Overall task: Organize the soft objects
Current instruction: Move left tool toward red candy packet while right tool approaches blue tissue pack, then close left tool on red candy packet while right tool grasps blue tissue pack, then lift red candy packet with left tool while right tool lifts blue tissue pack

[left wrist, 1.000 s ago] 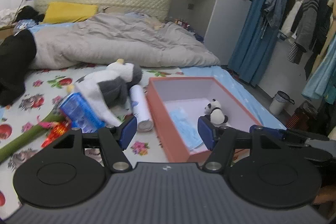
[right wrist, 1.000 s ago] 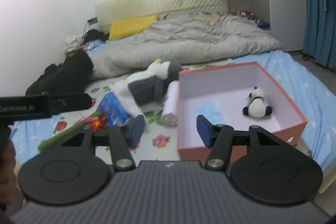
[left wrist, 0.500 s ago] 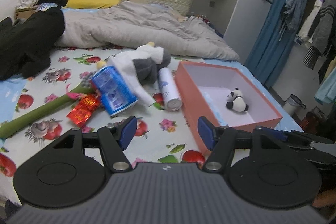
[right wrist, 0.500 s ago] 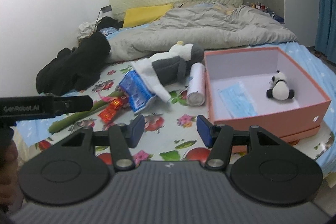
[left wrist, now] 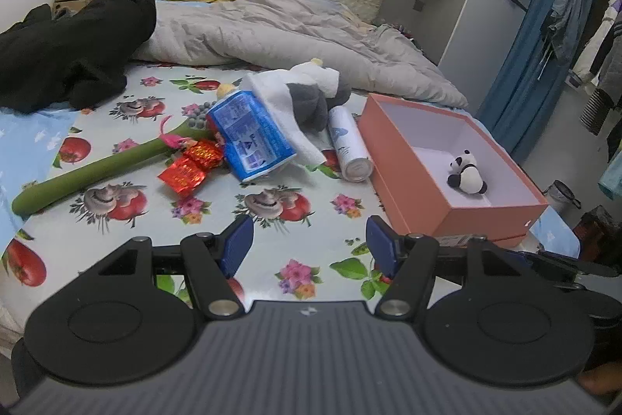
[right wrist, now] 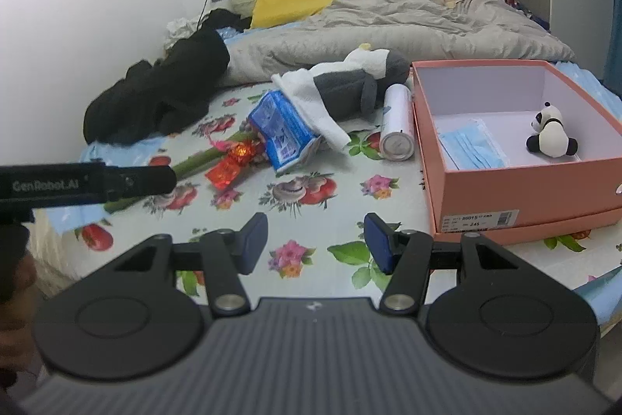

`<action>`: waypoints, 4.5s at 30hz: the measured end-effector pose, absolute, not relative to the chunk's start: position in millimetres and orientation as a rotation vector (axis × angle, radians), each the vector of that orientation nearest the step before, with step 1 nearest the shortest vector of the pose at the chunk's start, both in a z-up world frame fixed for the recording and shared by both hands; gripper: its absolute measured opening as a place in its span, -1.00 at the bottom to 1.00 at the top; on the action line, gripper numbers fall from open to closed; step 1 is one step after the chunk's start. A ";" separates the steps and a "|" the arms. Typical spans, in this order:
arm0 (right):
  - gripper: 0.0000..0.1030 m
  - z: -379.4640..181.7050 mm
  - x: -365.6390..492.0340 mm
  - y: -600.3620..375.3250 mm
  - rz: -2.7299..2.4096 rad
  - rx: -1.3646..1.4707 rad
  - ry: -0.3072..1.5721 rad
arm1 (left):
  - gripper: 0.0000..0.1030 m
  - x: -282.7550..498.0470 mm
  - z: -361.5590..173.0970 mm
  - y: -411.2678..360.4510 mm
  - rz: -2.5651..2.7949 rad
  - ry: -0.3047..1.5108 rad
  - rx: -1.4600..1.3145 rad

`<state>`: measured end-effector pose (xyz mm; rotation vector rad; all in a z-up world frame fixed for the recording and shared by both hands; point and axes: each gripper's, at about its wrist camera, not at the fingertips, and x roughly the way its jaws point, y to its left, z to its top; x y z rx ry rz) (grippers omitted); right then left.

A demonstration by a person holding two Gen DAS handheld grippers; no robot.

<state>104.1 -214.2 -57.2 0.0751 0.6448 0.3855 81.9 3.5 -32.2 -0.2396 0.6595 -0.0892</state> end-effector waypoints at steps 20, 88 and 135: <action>0.12 -85.4 132.5 -199.5 0.407 0.100 0.660 | 0.35 97.1 -68.6 32.8 -0.012 0.685 -0.265; -0.74 -161.7 337.3 -114.6 0.477 0.225 0.776 | 0.09 318.9 -198.5 111.1 0.120 0.752 -0.243; 0.21 -139.6 203.9 -203.3 0.397 -0.006 0.755 | 0.10 198.8 -168.3 14.1 0.015 0.842 -0.287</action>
